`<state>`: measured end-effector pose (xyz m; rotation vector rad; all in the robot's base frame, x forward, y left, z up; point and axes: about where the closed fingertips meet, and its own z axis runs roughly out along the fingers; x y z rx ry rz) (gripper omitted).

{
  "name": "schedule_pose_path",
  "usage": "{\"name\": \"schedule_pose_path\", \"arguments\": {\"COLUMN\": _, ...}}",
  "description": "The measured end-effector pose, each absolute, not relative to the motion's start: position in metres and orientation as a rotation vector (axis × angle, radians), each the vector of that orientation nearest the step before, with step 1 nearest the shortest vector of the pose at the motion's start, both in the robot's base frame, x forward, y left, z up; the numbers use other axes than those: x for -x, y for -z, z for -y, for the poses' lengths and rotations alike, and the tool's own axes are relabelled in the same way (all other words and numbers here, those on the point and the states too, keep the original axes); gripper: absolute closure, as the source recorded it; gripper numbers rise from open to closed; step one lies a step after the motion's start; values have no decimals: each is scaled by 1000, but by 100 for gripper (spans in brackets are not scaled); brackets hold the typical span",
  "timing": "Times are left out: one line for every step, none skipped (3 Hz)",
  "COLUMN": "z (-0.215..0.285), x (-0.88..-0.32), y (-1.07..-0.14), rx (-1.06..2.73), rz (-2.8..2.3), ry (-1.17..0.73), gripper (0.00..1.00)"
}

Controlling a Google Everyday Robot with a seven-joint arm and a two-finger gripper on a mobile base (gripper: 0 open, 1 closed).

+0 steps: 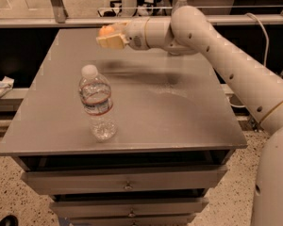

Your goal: Pick orange

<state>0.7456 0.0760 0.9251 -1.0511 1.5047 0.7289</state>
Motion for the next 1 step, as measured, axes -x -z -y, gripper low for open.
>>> {"name": "schedule_pose_path", "arguments": {"z": -80, "x": -741, "y": -925, "rx": 1073, "rz": -1500, "ry": -743, "gripper": 100}}
